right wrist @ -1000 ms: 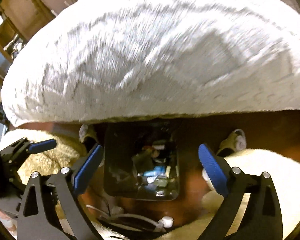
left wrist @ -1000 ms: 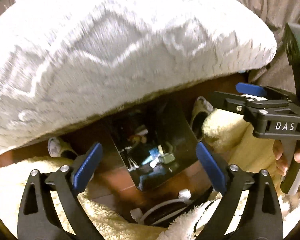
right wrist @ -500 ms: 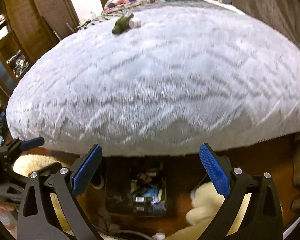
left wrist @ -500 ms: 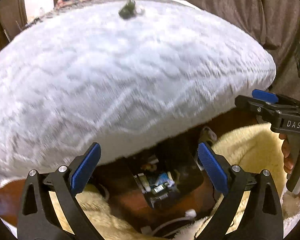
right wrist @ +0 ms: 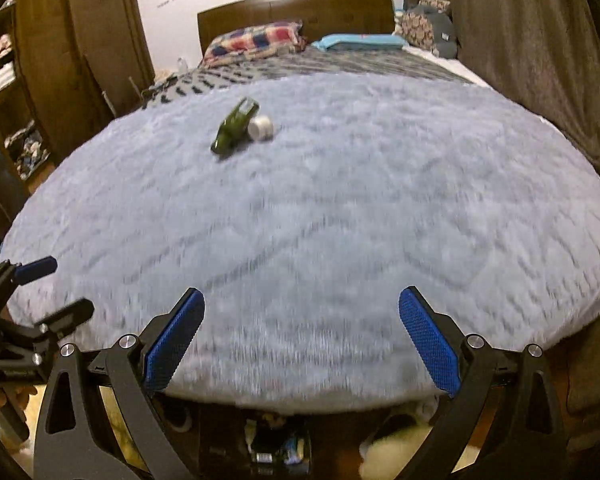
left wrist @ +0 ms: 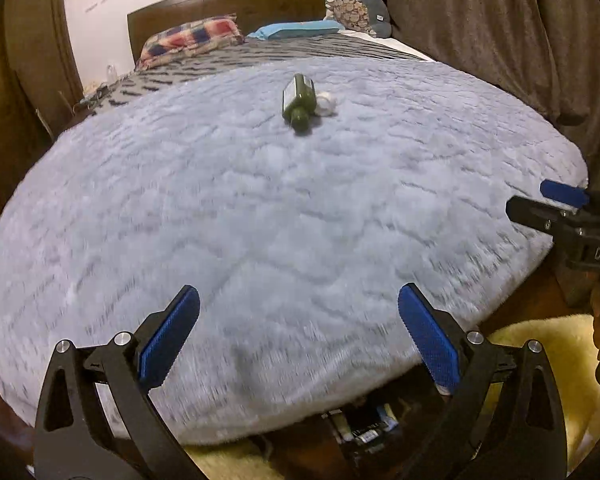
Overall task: Collect trash
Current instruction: 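Grasp the last green bottle with the left tool while the right grasps the white tape roll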
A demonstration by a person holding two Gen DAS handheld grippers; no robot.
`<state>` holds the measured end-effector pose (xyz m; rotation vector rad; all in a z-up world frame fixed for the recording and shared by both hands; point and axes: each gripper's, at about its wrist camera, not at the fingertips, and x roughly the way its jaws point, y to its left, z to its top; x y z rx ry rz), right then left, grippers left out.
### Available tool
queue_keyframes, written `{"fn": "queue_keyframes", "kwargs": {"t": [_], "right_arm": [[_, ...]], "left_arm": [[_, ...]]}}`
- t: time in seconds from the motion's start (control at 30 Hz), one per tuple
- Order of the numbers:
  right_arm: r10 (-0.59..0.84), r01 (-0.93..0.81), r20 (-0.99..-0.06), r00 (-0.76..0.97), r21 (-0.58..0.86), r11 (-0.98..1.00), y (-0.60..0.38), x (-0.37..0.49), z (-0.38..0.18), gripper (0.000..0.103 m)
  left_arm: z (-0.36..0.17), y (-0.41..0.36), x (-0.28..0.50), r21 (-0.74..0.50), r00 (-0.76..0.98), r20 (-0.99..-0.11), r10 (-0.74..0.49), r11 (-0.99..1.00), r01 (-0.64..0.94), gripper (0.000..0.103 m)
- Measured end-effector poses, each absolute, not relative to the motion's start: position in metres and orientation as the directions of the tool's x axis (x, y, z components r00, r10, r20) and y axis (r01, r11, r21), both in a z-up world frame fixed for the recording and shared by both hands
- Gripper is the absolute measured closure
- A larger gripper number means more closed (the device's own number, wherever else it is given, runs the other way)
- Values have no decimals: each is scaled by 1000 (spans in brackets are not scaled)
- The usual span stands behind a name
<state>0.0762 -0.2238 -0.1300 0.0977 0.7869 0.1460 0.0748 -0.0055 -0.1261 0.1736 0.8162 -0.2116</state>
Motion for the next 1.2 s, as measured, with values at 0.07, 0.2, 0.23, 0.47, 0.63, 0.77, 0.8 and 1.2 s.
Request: {"fn": "queue_keyframes", "kwargs": {"t": [0.07, 0.2, 0.23, 0.47, 0.63, 0.77, 0.8, 1.2], "right_arm": [[158, -84, -685, 712, 140, 987, -224, 93, -128, 5], [118, -58, -660, 742, 112, 992, -223, 123, -125, 5], [112, -58, -659, 744, 103, 993, -222, 129, -125, 5], [73, -53, -663, 745, 51, 997, -225, 174, -122, 5], [75, -27, -688, 722, 80, 996, -235, 207, -123, 5], [70, -5, -706, 704, 93, 996, -241, 229, -127, 5], [71, -3, -712, 699, 96, 995, -242, 235, -128, 5], [70, -12, -757, 649, 82, 997, -248, 268, -142, 5]], "left_arm": [[-122, -9, 89, 85, 675, -728, -120, 961, 262, 9], [-118, -12, 119, 100, 700, -705, -112, 962, 255, 9], [-118, -12, 126, 97, 703, -702, -118, 961, 258, 9], [-118, -17, 183, 93, 698, -705, -120, 961, 259, 9], [-118, -27, 225, 52, 694, -705, -145, 966, 254, 9], [-124, -38, 260, 49, 679, -721, -140, 967, 251, 9], [-126, -39, 267, 48, 676, -724, -136, 968, 246, 9], [-151, -67, 331, 59, 632, -764, -132, 960, 272, 29]]}}
